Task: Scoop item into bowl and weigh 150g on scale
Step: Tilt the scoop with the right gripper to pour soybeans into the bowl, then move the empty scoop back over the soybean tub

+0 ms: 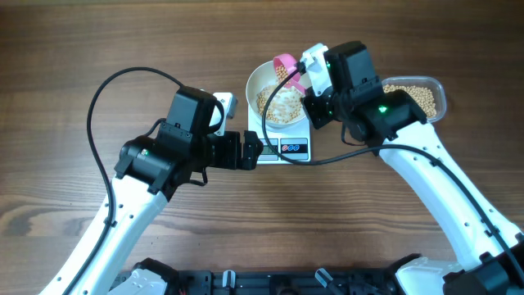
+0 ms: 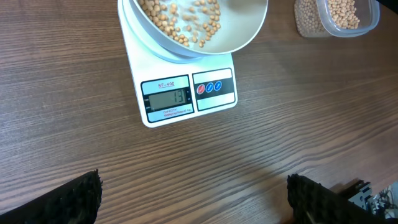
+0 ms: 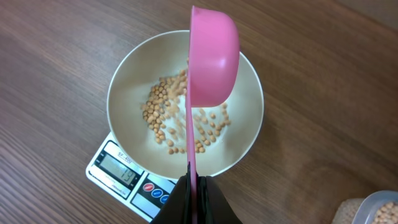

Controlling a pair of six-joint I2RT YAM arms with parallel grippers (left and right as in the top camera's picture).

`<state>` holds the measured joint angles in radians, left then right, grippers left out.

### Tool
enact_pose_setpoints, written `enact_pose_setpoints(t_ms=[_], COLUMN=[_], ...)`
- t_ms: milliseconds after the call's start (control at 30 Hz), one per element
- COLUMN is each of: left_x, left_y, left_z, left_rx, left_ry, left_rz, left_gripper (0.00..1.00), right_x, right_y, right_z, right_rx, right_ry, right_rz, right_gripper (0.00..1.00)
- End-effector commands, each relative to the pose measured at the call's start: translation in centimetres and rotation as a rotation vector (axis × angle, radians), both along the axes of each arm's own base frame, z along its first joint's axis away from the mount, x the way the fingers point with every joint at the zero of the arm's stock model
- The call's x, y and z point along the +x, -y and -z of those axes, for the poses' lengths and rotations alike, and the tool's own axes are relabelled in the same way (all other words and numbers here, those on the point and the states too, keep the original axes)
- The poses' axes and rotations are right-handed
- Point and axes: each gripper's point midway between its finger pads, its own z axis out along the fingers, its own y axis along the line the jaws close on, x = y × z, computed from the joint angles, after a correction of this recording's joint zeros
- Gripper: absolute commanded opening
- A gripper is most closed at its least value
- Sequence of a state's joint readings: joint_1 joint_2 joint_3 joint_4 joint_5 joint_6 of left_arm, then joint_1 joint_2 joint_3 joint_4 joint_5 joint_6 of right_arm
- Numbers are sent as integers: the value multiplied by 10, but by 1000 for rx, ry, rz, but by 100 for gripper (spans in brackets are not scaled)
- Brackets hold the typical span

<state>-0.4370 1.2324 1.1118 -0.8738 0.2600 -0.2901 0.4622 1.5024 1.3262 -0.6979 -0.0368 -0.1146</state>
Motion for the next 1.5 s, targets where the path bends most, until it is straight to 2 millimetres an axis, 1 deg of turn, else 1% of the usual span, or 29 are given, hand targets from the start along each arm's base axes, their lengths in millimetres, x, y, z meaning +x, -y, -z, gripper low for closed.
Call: enact_pose_setpoints(t_ms=[0,100,233,333,567,733,1067,1167,1300,1467], left_x=[-1,-1,-1,-1,-1,-1,-1,-1,-1,-1], left_y=[2,2,2,2,2,2,2,2,2,2], left_z=[2,2,2,2,2,2,2,2,2,2], left_rx=[4,4,3,4,4,4,4,4,4,4], left_ry=[1,1,1,1,1,1,1,1,1,1], left_rz=[26,26,26,26,26,26,26,26,26,26], left_gripper=[100,100,100,100,100,100,100,100,100,100], right_x=[-3,0,2,1,-1,0,3,3,0,-14], right_y=[-2,1,4,1,-5,-3,2,2,2,-14], right_z=[-8,-9,-13,-17,-19,-20,-22,-22,-19,-6], right_rx=[-45,-101,-227,-280,-292,-322,-356,-332,-207,-22], right_ry=[51,86,156,194,214,225,242,235,181,30], right_rz=[-30,-8,-14,-26,-34,-52,-33,-7,126,138], right_gripper=[4,4,4,4,4,4,4,4,4,4])
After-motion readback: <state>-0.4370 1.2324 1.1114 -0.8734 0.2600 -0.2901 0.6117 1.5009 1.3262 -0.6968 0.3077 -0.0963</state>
